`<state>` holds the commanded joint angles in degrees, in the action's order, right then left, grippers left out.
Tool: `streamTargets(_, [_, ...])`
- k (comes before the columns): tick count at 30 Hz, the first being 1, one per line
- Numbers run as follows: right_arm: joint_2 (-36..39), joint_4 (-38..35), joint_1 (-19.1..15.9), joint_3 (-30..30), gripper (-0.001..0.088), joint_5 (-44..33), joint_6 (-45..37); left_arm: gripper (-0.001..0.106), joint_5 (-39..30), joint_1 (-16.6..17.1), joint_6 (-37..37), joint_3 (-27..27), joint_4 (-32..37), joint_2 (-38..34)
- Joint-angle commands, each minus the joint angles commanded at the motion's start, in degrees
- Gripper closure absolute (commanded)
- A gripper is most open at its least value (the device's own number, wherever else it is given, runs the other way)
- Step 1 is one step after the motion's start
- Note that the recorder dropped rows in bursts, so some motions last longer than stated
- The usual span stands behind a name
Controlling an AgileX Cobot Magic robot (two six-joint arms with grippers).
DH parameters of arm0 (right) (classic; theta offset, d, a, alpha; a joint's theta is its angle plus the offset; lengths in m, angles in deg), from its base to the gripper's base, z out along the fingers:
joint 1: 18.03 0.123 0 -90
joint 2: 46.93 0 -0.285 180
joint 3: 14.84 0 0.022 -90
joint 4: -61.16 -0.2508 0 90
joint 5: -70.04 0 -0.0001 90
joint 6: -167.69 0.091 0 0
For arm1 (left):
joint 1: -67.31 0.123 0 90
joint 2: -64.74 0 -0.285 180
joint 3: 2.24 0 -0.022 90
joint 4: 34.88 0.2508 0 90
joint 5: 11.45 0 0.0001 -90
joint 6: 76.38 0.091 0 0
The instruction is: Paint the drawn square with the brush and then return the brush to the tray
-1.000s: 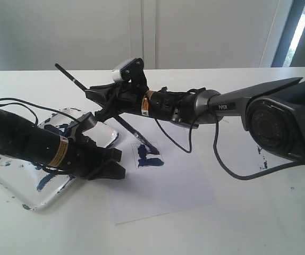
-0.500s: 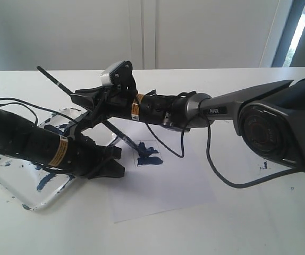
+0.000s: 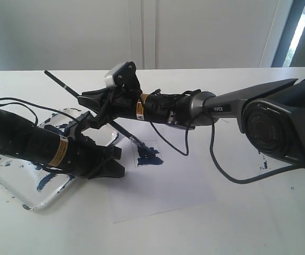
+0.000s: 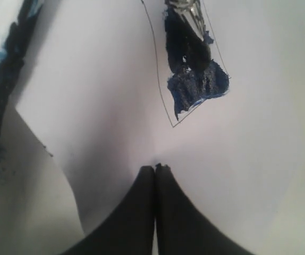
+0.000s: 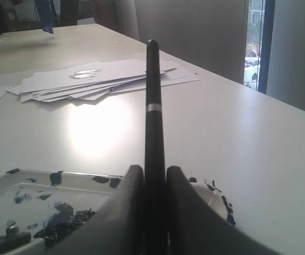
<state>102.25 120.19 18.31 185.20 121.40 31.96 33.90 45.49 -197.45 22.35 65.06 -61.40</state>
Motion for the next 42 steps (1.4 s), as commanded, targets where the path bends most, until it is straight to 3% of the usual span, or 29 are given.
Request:
streamTargets(14, [-0.72, -0.49, -0.53, 0.0, 0.0868, 0.71, -0.75, 0.1, 0.08, 0.0, 0.0, 0.0, 0.0, 0.0])
streamTargets(20, [-0.83, -8.77, -0.41, 0.0, 0.0868, 2.8, -4.1, 0.1, 3.18, 0.0, 0.0, 0.0, 0.0, 0.0])
streamTargets(30, [-0.93, -11.62, -0.41, 0.0, 0.0868, 8.27, -5.11, 0.1, 5.26, 0.0, 0.21, 0.0, 0.0, 0.0])
streamTargets(42, [-4.62, -7.18, 1.3, 0.0, 0.0868, 3.58, -5.79, 0.1, 4.37, 0.0, 0.46, 0.0, 0.0, 0.0])
